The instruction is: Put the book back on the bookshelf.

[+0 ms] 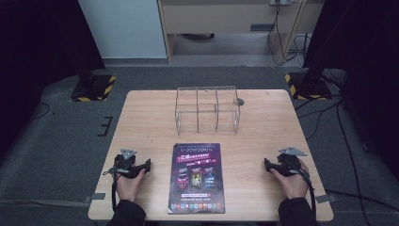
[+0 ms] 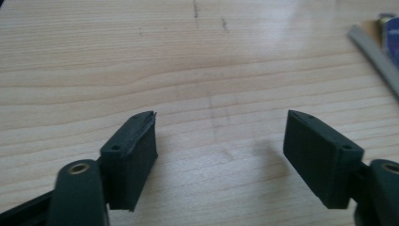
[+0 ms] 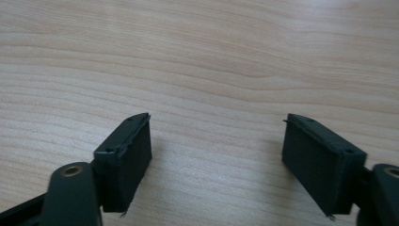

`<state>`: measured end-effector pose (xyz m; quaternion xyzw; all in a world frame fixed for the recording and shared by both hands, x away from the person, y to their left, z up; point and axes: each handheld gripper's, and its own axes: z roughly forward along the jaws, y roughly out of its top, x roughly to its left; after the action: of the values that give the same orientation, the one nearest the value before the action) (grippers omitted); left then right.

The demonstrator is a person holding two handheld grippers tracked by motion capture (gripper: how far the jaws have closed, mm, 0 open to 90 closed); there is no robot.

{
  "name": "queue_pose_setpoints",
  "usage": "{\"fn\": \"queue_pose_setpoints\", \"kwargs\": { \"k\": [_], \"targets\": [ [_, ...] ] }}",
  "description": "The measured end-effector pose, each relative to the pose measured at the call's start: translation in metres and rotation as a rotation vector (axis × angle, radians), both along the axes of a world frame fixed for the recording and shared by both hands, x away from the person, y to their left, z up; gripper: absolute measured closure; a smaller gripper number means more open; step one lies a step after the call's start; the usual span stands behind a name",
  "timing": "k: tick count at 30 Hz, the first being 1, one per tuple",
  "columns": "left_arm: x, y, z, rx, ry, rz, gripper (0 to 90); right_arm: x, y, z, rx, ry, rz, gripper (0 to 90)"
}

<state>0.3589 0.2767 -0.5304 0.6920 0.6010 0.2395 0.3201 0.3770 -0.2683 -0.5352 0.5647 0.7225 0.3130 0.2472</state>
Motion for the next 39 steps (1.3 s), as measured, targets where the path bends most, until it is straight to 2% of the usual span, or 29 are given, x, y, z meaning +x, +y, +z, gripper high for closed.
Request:
{"fn": "queue_pose_setpoints", "kwargs": {
  "k": [1, 2, 3, 6, 9, 20, 30, 39],
  "targets": [
    [-0.001, 0.000, 0.001, -0.012, -0.010, -0.005, 28.1, -0.001, -0.001, 0.002, -0.006, -0.013, 0.001, 25.6],
    [-0.004, -0.001, 0.005, -0.022, -0.034, -0.014, 31.1, -0.004, -0.002, 0.006, -0.013, -0.050, 0.007, 26.8],
    [-0.004, -0.001, 0.005, -0.022, -0.034, -0.014, 32.4, -0.004, -0.002, 0.006, -0.013, -0.050, 0.007, 26.8],
    [-0.008, -0.006, 0.013, -0.039, -0.083, -0.024, 34.9, -0.008, -0.003, 0.016, 0.001, -0.086, 0.023, 26.7],
    [-0.010, -0.012, 0.019, -0.058, -0.112, -0.041, 37.1, -0.010, -0.003, 0.019, 0.011, -0.091, 0.033, 26.8],
    [-0.015, -0.029, 0.028, -0.096, -0.144, -0.086, 40.3, -0.012, 0.004, 0.033, 0.035, -0.126, 0.078, 25.8],
    [-0.018, -0.040, 0.031, -0.131, -0.173, -0.109, 40.8, -0.014, 0.016, 0.041, 0.061, -0.135, 0.124, 25.2],
    [-0.020, -0.048, 0.032, -0.161, -0.180, -0.135, 41.0, -0.016, 0.028, 0.050, 0.090, -0.144, 0.157, 25.4]
  ]
}}
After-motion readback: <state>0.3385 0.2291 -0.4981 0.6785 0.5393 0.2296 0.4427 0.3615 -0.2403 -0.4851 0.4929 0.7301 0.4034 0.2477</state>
